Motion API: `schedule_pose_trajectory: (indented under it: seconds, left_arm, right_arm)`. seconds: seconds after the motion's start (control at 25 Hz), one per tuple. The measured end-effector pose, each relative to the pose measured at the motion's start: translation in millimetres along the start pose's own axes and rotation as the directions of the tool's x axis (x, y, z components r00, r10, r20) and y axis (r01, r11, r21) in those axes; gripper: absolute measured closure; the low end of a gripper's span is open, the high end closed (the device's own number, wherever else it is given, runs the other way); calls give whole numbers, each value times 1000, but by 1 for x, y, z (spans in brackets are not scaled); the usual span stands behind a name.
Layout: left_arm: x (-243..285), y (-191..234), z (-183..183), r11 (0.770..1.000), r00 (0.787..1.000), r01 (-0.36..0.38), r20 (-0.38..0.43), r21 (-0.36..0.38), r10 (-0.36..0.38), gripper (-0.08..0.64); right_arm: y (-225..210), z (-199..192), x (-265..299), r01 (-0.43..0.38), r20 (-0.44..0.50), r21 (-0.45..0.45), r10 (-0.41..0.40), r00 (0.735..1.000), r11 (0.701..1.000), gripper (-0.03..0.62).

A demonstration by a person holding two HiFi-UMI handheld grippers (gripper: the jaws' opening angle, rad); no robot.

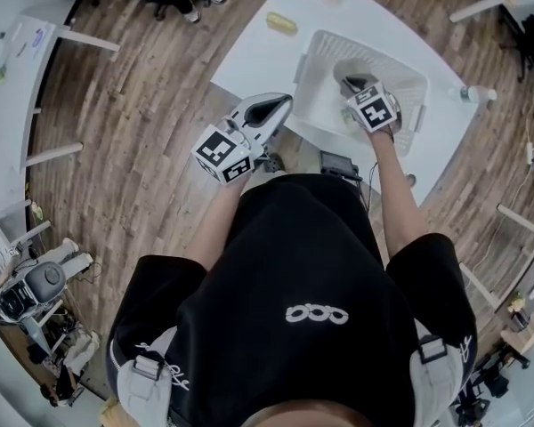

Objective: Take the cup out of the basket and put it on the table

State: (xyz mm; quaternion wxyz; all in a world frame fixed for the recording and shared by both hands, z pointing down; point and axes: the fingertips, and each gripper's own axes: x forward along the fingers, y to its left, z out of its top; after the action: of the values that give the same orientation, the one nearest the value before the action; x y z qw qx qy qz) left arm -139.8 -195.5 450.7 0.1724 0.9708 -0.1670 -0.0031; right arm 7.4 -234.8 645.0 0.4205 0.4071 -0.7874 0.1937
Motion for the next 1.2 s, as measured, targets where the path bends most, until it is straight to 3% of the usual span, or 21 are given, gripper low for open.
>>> schedule_pose_trajectory:
  seconds: [0.24, 0.52, 0.8, 1.2]
  left_arm:
    - [-26, -11, -1, 1000, 1000, 24, 6, 16, -24, 552]
    - [-30, -35, 4, 995, 996, 77, 29, 57, -79, 552]
    - [-44, -63, 0, 990, 991, 130, 32, 59, -132, 552]
    - [-1, -118, -10, 970, 973, 232, -17, 70, -231, 552]
  right_arm:
    - [29, 48, -74, 110, 162, -7, -107, 981, 994, 552]
    - [60, 80, -158, 234, 316, -10, -219, 923, 972, 552]
    - [100, 70, -186, 268, 334, 18, -258, 906, 963, 552]
    - [89, 13, -232, 312, 328, 110, -330, 885, 944, 552]
